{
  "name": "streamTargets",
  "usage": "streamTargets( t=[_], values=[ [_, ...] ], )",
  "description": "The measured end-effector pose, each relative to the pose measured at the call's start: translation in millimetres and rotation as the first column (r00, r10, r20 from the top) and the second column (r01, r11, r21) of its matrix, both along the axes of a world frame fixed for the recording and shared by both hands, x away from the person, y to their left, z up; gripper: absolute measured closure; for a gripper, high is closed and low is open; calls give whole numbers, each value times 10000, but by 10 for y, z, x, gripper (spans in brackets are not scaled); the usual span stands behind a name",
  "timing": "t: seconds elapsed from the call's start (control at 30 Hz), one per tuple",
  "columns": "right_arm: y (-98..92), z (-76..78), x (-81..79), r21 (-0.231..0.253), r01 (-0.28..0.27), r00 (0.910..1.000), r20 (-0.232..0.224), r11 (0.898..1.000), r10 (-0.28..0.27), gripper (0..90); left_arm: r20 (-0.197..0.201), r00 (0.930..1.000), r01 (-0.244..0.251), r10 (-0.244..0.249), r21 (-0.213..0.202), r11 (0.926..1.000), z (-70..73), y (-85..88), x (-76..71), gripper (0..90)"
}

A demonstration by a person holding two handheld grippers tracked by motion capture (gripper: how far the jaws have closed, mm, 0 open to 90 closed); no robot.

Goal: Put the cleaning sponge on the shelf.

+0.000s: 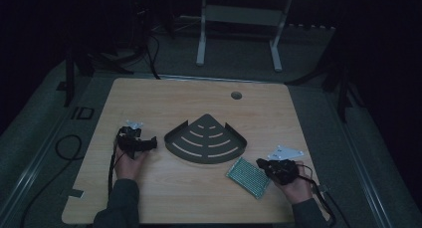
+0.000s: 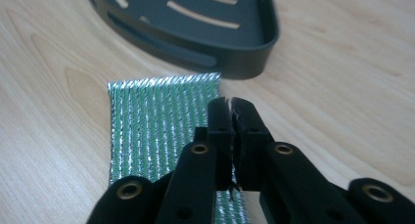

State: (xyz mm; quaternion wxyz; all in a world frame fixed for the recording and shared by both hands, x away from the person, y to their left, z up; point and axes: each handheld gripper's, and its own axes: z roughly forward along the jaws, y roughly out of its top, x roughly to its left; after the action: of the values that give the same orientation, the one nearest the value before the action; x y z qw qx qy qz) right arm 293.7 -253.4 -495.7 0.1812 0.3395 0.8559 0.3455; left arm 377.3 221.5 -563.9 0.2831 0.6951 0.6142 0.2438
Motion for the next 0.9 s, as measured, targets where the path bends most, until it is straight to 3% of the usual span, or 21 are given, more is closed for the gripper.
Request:
streamTargets(
  t=[0.27, 0.43, 0.73, 0.9],
  values=[
    [140, -236, -26, -545, -248, 9987, -454, 9982, 223, 896, 1, 10000, 0, 0, 0, 10000, 0, 0, 0, 62],
    [159, -327, -29, -990, -316, 9983, -515, 9946, 266, 899, 1, 10000, 0, 0, -1, 10000, 0, 0, 0, 62],
    [23, -324, 11, -1112, 264, 9982, -498, 9934, -321, 900, -1, 10000, 0, 0, -1, 10000, 0, 0, 0, 62],
    [-123, -325, 51, -1114, 873, 9948, -433, 9899, -926, 900, 1, 10000, -1, 1, -1, 10000, 0, 0, 0, 62]
  ],
)
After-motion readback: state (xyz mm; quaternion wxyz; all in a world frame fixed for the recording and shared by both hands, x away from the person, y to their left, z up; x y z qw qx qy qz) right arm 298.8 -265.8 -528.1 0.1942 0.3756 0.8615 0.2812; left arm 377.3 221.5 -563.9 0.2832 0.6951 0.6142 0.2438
